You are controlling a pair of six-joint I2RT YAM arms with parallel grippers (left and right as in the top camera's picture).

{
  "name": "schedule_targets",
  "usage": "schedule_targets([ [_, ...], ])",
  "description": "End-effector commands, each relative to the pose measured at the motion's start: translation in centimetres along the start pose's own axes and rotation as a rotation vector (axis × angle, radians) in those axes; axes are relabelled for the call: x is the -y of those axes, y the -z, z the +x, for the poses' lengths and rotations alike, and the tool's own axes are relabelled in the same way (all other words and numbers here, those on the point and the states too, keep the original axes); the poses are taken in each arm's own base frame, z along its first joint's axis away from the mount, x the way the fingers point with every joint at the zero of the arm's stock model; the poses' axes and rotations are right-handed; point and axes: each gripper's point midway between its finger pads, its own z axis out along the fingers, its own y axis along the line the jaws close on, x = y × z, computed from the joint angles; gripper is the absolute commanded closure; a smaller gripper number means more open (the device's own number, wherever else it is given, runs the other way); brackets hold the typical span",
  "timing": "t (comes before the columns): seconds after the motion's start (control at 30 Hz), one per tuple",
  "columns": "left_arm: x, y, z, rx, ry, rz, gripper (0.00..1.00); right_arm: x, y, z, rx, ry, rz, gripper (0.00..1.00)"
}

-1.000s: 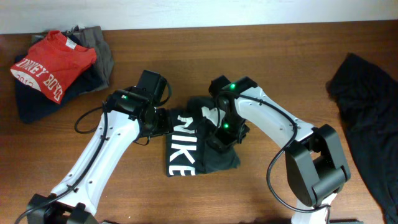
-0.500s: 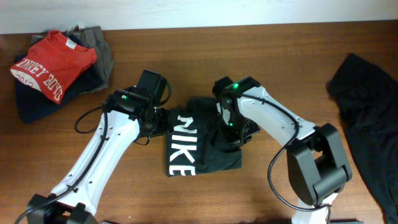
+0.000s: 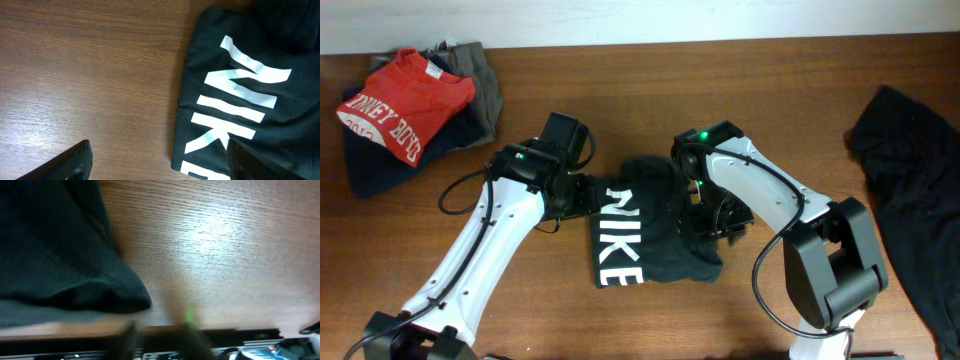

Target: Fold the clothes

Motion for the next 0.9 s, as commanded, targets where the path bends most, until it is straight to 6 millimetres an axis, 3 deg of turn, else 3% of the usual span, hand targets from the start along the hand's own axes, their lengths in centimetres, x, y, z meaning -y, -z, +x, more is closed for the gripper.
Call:
schedule_targets([
  [0.0, -0.3, -0.2, -0.1, 0.0, 0.001, -0.018, 0.14, 0.7, 0.4, -0.2, 0.019, -0.082, 0.02, 0.53],
  [0.2, -0.3, -0.2, -0.1, 0.0, 0.002, -0.018, 0.14, 1.8, 2.1, -1.3, 0.06, -0.177, 0.007, 0.53],
  [0.27, -0.3, -0.2, -0.1, 0.0, 0.002, -0.018, 0.14, 0.5, 3.5, -2.2, 0.097, -0.126, -0.069, 0.54],
  [0.33, -0.3, -0.2, -0.1, 0.0, 0.002, -0.018, 0.14, -2.4, 5.5, -3.6, 0.168, 0.014, -0.228, 0.52],
  [0.47, -0.3, -0.2, -0.1, 0.0, 0.002, -0.018, 0.14, -6.5, 8.6, -7.2, 0.346, 0.147, -0.452, 0.2],
  [0.53, -0.4, -0.3, -0.1, -0.002, 0.002, -0.019, 0.13, -6.9, 8.9, -8.3, 0.388, 0.153, -0.468, 0.17],
  [0.57, -0.4, -0.2, -0.1, -0.002, 0.001, -0.019, 0.08, -7.0, 8.9, -8.7, 0.398, 0.145, -0.473, 0.17],
  [0.67, -0.4, -0.2, -0.1, -0.002, 0.002, -0.019, 0.07, -7.2, 8.2, -9.4, 0.39, 0.131, -0.473, 0.18],
  [0.77, -0.3, -0.3, -0.2, 0.002, 0.002, -0.017, 0.06, -7.4, 7.2, -10.0, 0.368, 0.115, -0.472, 0.3],
  [0.8, -0.3, -0.2, -0.2, 0.006, 0.002, -0.015, 0.05, -7.5, 6.4, -10.2, 0.343, 0.095, -0.47, 0.38],
  [0.87, -0.3, -0.2, -0.2, 0.006, 0.002, -0.015, 0.05, -7.5, 5.4, -10.4, 0.312, 0.078, -0.465, 0.4],
])
